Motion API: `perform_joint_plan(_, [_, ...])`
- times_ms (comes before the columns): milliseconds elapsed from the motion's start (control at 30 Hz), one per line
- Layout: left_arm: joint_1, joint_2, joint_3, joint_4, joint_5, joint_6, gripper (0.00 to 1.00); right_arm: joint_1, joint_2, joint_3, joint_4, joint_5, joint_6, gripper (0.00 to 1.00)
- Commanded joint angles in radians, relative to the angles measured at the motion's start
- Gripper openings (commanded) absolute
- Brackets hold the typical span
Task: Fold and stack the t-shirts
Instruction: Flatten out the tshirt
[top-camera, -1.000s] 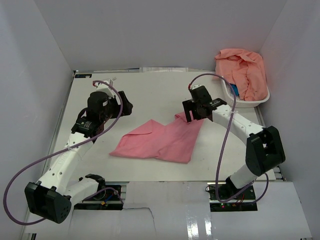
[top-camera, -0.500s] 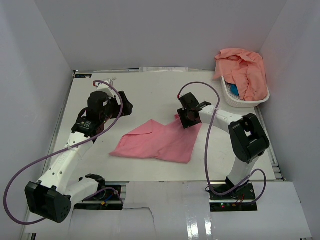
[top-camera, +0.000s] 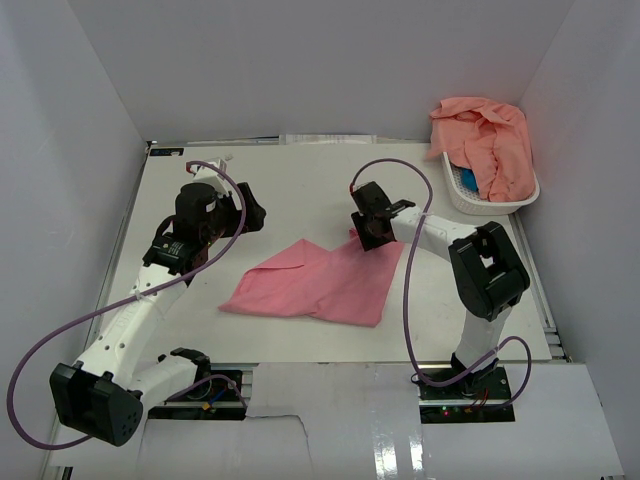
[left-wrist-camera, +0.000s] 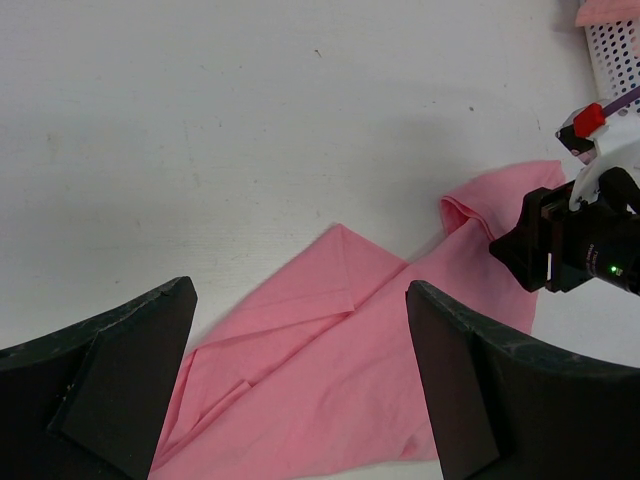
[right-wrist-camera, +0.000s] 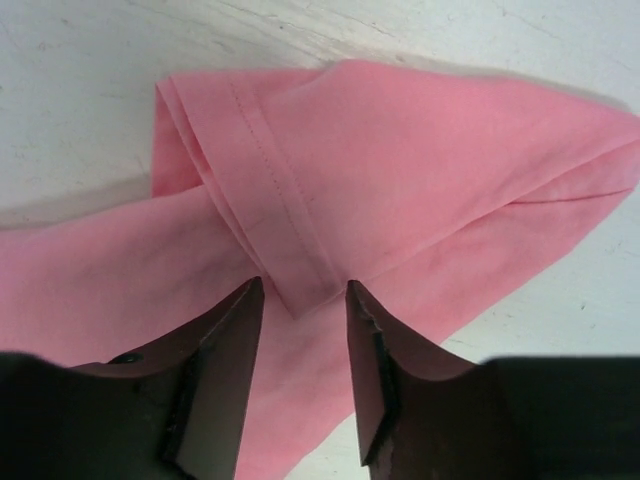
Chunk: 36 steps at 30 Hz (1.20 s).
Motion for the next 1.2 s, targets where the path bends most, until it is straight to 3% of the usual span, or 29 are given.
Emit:
perform_joint_plan(0, [0.004,-0.02,0.023,-0.006,0.012,0.008,0.98,0.007,-0.001,0.038,0.016,0.037,0.011,0.44])
perform_joint_plan(33, [0.004,-0.02,0.023,-0.004,0.01,0.008,0.98,0.007,0.003,0.044,0.013,0.037,0.011,0.37])
perform_joint_plan(367, [0.004,-0.016,0.023,-0.009,0.008,0.012,0.98,0.007,0.074,0.096,-0.018,0.018,0.022,0.34])
perform_joint_plan(500, [0.004,-0.018,0.025,-0.01,0.004,0.01,0.98,0.008,0.082,0.124,-0.047,0.004,0.028,0.39])
perform_joint_plan(567, [0.004,-0.018,0.025,-0.012,0.004,0.01,0.98,0.01,0.082,0.125,-0.047,0.005,0.028,0.28])
perform_joint_plan(600, [0.004,-0.018,0.023,-0.01,0.005,0.01,0.98,0.008,0.086,0.133,-0.05,0.007,0.029,0.12])
perform_joint_plan(733, [0.004,-0.015,0.025,-0.012,0.005,0.012,0.98,0.008,0.092,0.191,-0.089,0.007,0.031,0.08])
perform_joint_plan(967, [0.004,0.005,0.026,-0.017,0.004,0.013,0.98,0.008,-0.062,0.386,-0.154,-0.182,0.028,0.08])
perform_joint_plan(1167, [0.004,0.063,0.037,-0.027,0.028,0.022,0.98,-0.012,-0.286,0.452,-0.182,-0.131,0.037,0.08])
